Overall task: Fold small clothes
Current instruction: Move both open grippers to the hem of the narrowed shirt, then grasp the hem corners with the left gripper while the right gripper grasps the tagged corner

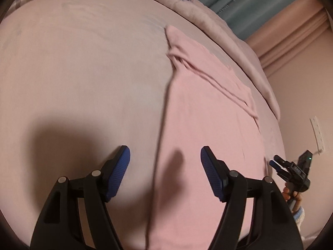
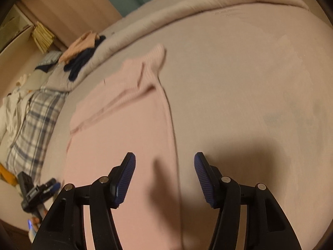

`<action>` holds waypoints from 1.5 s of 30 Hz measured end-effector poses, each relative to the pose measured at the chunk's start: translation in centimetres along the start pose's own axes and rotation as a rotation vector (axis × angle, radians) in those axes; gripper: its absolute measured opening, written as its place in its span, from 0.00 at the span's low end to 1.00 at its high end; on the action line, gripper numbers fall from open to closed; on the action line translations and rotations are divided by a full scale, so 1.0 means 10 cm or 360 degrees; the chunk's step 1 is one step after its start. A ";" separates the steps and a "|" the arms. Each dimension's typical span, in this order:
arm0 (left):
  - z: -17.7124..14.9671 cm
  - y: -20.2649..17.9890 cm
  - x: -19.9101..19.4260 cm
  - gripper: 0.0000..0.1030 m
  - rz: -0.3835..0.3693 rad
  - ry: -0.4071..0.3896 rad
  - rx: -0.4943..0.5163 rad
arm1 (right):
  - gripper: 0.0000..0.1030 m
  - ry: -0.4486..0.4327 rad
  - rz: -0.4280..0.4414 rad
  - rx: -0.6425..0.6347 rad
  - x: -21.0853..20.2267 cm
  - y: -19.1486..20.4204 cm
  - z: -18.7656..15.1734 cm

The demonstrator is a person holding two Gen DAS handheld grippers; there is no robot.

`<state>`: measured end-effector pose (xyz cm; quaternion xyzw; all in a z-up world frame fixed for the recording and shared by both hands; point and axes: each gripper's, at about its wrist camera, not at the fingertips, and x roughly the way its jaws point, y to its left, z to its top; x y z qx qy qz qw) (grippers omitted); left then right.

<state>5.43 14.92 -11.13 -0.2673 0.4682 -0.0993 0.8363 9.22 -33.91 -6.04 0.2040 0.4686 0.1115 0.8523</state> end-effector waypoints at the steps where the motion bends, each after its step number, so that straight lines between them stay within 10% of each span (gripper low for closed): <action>1: -0.06 -0.01 0.00 0.68 -0.0009 0.0009 -0.0009 | 0.57 0.0032 0.0010 0.0003 0.00 -0.02 -0.05; 16: -0.47 0.10 -0.15 0.68 -0.0428 0.0210 -0.0235 | 0.57 0.0328 0.0326 0.0025 -0.09 -0.01 -0.59; 36: -0.41 -0.18 0.04 0.66 -0.0487 0.0420 -0.0035 | 0.52 0.0368 0.0496 -0.0048 0.15 0.17 -0.61; 42: -0.45 -0.02 0.04 0.20 -0.0426 0.0352 -0.0156 | 0.16 0.0314 0.0405 -0.0043 0.09 0.09 -0.63; 45: -0.49 0.08 0.00 0.13 -0.0438 0.0294 -0.0243 | 0.13 0.0285 0.0397 -0.0042 0.02 0.04 -0.69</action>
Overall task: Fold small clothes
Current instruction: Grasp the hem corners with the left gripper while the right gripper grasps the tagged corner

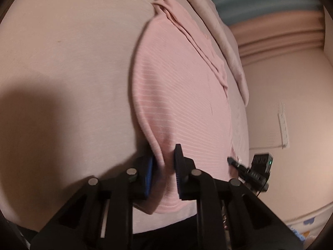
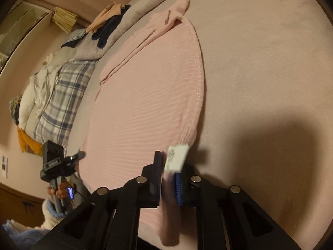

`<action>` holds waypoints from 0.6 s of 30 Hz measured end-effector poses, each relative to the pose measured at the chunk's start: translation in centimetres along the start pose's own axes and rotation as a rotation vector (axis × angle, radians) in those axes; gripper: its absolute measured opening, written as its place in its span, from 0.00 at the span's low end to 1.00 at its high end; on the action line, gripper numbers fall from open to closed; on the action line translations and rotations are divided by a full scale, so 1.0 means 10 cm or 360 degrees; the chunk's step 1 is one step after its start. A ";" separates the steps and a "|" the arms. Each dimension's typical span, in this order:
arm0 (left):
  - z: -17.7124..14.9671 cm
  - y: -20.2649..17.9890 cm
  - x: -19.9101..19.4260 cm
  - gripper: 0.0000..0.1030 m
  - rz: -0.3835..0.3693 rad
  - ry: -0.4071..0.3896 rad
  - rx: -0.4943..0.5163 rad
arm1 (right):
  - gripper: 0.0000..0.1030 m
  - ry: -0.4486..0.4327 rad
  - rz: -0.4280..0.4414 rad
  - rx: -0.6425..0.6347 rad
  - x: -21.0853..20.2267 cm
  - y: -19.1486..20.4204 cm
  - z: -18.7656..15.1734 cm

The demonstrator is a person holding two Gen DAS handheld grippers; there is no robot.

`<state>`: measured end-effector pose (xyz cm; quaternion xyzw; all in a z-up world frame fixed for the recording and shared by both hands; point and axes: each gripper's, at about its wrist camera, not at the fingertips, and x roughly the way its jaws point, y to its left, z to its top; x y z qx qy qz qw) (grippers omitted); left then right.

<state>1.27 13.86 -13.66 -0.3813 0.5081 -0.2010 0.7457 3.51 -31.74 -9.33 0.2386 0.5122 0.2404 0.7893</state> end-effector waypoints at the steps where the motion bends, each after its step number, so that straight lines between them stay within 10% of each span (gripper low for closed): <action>1: 0.01 -0.01 -0.01 0.11 -0.0004 -0.0016 -0.0005 | 0.12 -0.0011 -0.0007 -0.0024 -0.02 0.02 -0.03; 10: -0.01 -0.54 -0.34 0.08 -0.0350 -0.0192 0.0277 | 0.08 -0.0229 0.0159 -0.0134 -0.30 0.22 0.00; 18: -0.04 -0.54 -0.24 0.05 -0.0342 -0.0183 0.0273 | 0.08 -0.0280 0.0212 -0.0127 -0.33 0.25 -0.07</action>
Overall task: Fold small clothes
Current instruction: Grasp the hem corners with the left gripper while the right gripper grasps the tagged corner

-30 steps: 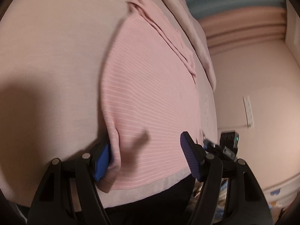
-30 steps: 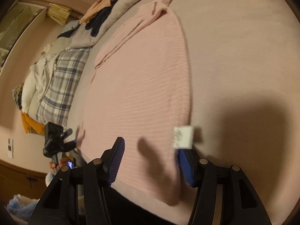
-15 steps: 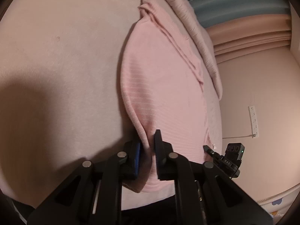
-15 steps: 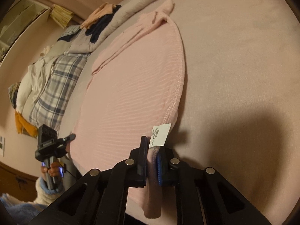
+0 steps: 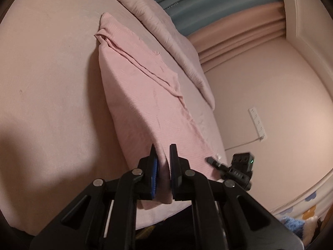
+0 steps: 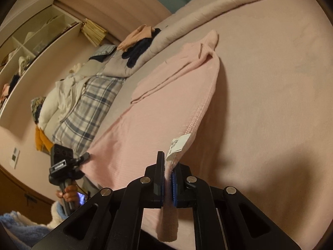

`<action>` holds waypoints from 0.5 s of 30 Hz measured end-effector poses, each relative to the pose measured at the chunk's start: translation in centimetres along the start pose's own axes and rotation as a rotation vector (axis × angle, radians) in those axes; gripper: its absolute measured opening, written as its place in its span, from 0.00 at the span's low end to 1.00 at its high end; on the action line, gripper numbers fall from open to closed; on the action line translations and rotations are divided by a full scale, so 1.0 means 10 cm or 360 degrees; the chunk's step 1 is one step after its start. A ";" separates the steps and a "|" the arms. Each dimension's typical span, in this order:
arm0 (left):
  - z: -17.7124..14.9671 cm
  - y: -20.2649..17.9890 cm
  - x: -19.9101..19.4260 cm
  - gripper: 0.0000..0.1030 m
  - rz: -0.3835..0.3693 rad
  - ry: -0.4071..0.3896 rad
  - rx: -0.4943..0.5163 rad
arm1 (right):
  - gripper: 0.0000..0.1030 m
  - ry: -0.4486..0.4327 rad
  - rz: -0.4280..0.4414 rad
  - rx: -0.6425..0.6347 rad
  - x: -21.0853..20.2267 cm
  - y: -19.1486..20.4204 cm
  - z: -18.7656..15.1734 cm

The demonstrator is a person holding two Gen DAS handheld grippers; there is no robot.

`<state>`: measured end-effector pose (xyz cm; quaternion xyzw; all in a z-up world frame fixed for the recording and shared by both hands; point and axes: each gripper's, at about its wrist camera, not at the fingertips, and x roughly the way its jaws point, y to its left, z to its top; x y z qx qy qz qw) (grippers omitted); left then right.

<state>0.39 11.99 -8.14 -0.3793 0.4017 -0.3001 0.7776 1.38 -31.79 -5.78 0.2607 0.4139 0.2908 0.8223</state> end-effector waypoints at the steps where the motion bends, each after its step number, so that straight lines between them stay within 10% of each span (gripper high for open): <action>1: 0.00 -0.01 0.00 0.05 -0.0038 -0.0031 -0.0006 | 0.08 -0.0002 0.0008 0.0009 0.01 -0.01 -0.02; 15: 0.06 -0.52 -0.24 0.04 -0.0231 -0.0220 0.0270 | 0.07 -0.0207 0.0258 -0.0133 -0.31 0.37 0.06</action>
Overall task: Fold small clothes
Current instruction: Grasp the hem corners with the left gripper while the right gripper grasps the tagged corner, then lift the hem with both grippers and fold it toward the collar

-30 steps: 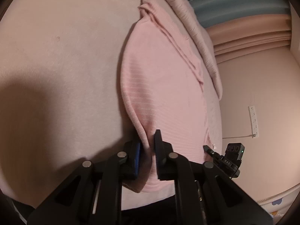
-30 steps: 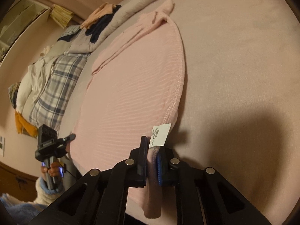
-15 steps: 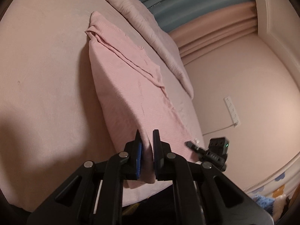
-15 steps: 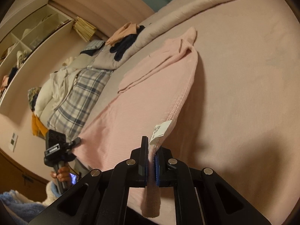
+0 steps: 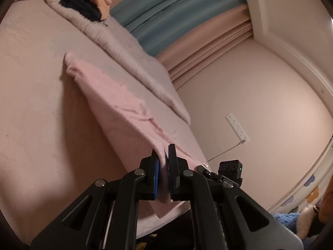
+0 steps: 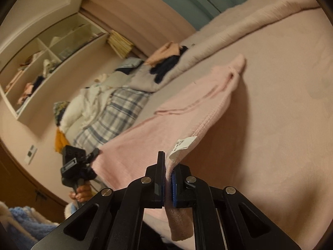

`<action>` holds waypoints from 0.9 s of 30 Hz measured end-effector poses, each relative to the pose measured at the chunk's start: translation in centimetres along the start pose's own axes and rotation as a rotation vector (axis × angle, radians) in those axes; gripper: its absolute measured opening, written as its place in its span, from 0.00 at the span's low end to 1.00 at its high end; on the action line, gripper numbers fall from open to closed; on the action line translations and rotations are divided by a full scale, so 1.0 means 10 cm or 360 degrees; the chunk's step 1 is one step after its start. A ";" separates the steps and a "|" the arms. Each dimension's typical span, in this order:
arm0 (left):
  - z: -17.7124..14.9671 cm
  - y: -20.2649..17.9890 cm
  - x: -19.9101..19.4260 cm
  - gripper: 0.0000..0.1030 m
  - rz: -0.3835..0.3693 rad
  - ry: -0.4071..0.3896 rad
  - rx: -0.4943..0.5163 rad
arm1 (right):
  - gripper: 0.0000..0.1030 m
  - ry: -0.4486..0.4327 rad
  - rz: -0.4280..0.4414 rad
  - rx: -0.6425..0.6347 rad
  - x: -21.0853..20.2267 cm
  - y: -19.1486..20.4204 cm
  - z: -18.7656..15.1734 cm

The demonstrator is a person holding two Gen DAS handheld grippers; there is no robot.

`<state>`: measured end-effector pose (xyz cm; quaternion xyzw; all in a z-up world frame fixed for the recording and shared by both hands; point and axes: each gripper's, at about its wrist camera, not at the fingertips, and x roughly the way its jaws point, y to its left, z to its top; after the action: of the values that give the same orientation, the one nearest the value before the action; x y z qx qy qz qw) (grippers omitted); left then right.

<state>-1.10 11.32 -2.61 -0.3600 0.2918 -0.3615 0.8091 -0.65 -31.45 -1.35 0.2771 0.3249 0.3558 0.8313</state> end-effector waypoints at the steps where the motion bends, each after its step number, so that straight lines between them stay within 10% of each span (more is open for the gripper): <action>1: 0.01 -0.02 -0.04 0.04 -0.0017 -0.0009 0.0008 | 0.07 -0.0018 0.0020 -0.0016 -0.05 0.05 0.01; 27: 0.26 -0.23 -0.23 0.04 -0.0105 -0.0123 0.0049 | 0.07 -0.0108 0.0181 -0.0235 -0.19 0.40 0.26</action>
<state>-1.38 13.04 1.17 -0.3707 0.2428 -0.3783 0.8127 -1.35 -31.17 3.72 0.2450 0.2532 0.4156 0.8385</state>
